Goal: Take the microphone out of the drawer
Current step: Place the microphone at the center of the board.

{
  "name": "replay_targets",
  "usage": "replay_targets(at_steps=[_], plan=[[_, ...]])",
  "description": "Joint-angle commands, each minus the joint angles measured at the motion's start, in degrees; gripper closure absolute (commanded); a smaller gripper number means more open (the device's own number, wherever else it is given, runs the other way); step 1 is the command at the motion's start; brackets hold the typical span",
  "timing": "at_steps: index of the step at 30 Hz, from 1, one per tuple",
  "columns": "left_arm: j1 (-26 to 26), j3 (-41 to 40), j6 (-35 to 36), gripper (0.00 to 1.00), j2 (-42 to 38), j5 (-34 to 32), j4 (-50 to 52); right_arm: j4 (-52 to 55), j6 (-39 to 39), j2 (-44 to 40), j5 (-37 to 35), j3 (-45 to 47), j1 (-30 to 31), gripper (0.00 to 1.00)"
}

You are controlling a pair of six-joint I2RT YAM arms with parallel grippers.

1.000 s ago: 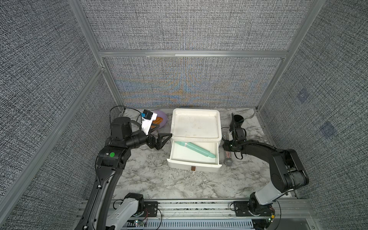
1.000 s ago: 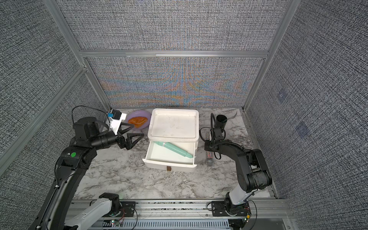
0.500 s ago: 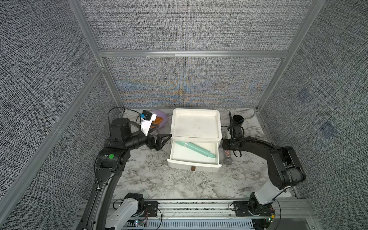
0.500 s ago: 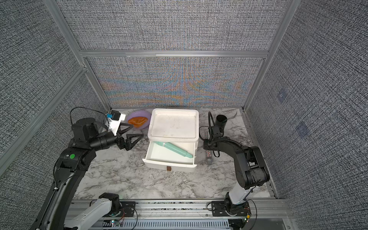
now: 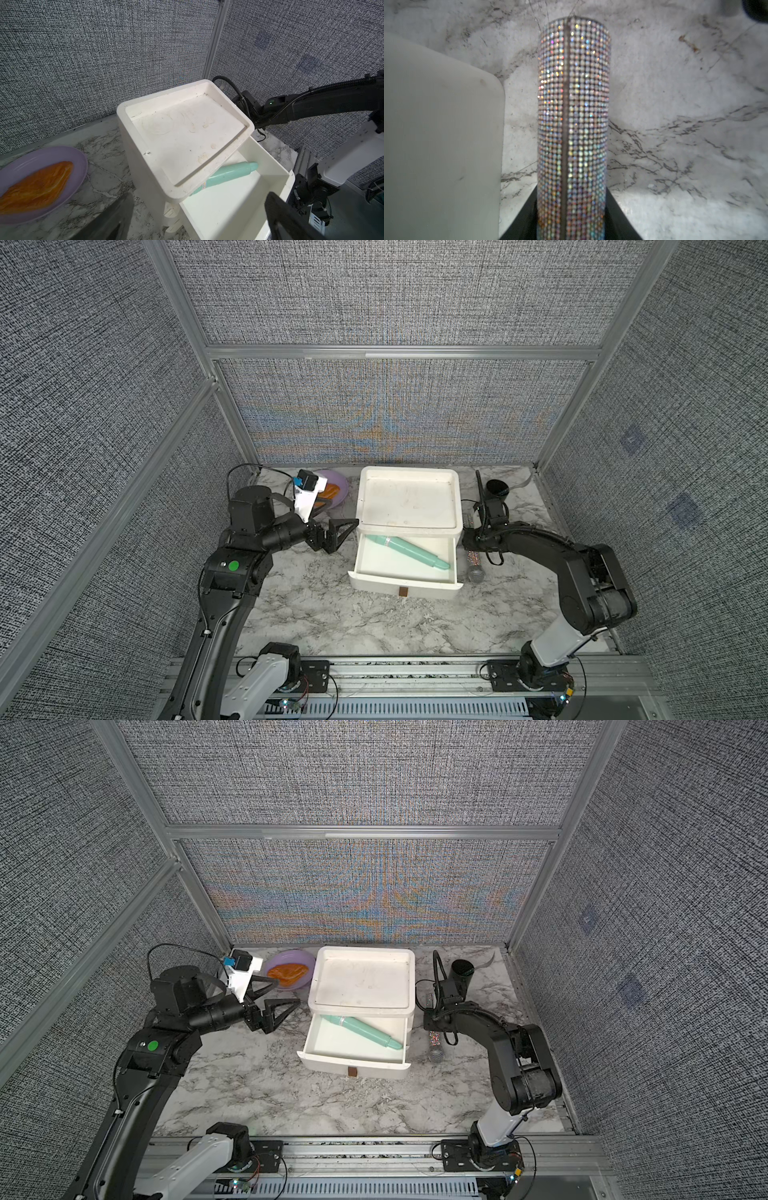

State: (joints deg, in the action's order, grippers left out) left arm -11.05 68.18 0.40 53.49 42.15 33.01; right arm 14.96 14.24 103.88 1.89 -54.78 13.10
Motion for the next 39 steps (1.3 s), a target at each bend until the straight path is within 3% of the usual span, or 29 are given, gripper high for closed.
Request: replay_targets(at_steps=[1, 2, 7, 17, 18, 19, 20, 31, 39], plan=[[0.1, 0.2, 0.2, 0.00, 0.1, 0.3, -1.0, -0.2, -1.3, -1.1, 0.8, -1.3, 0.3, 0.56], [0.1, 0.2, 0.2, 0.00, 0.0, 0.2, -0.9, 0.1, -1.5, -1.3, 0.7, -1.7, 0.3, 0.48], [0.1, 0.1, 0.3, 0.00, -0.1, 0.2, -1.2, 1.1, -2.0, -1.9, 0.4, -2.4, 0.3, 0.39], [0.1, 0.0, 0.3, 0.00, -0.3, -0.4, -1.3, 4.4, -3.2, -8.7, -1.2, -3.6, 0.2, 0.38], [0.1, 0.1, 0.2, 0.00, -0.2, -0.6, -1.2, 4.9, -3.6, -10.5, -2.1, -3.7, 0.2, 0.33], [0.1, 0.2, 0.2, 0.00, -0.1, -1.0, -0.9, 5.3, -4.2, -12.4, -2.7, -3.7, 0.2, 0.06], [0.1, 0.4, 0.1, 0.00, 0.1, -1.4, -0.6, 5.5, -4.7, -14.2, -3.3, -3.6, 0.2, 0.02], [0.1, 0.2, 0.6, 0.00, 0.8, -2.7, -0.1, 10.2, -12.0, -30.3, -8.2, -7.8, -0.2, 0.02], [0.1, 0.2, 0.8, 0.00, 1.4, -3.5, 0.0, 8.6, -15.0, -40.5, 3.7, -10.8, 0.5, 0.02]])
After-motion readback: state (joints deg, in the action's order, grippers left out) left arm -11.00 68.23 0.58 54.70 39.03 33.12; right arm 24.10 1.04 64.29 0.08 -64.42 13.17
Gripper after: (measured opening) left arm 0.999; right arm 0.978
